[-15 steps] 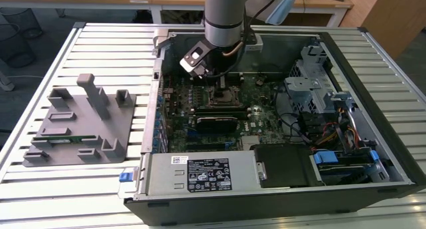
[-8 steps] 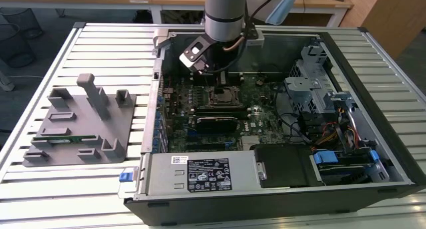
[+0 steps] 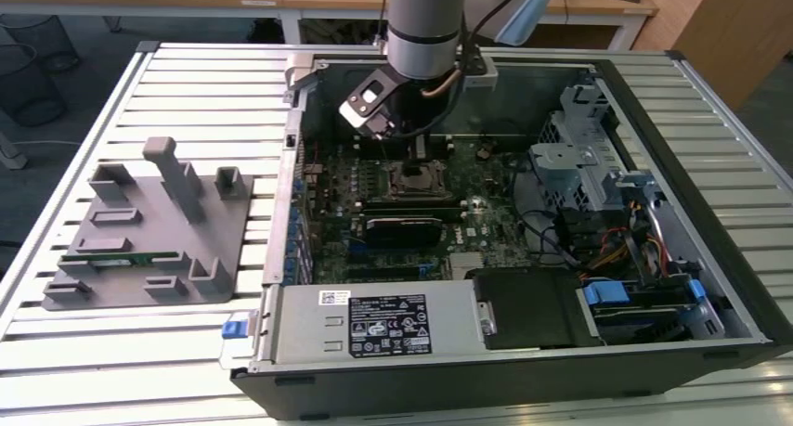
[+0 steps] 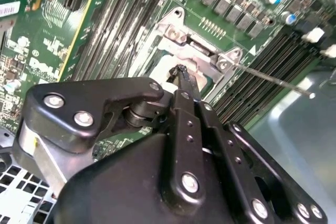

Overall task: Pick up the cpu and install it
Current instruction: 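Close the cpu cover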

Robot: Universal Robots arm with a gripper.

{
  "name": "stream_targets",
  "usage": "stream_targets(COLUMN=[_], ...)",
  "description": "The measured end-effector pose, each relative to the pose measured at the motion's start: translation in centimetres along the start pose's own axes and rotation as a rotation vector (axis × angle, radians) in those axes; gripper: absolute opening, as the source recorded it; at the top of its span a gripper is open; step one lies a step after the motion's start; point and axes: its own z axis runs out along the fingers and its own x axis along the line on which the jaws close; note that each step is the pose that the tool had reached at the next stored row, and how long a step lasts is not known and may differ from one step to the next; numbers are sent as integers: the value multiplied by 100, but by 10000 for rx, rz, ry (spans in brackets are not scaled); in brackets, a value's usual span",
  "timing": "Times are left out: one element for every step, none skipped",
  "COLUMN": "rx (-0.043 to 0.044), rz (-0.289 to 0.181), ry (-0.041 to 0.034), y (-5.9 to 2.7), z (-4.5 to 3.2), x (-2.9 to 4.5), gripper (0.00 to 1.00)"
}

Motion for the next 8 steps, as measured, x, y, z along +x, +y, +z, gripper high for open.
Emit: stream_targets(rx=[0, 0, 0, 0, 0, 0, 1, 0], rz=[-1, -1, -1, -2, -1, -1, -1, -1], ry=[0, 0, -1, 0, 0, 0, -1, -1], y=[11, 23, 34, 43, 51, 57, 60, 63], z=[0, 1, 2, 3, 4, 4, 5, 5], x=[-1, 0, -1, -1, -1, -1, -1, -1], gripper=[11, 11, 11, 11, 11, 11, 11, 11])
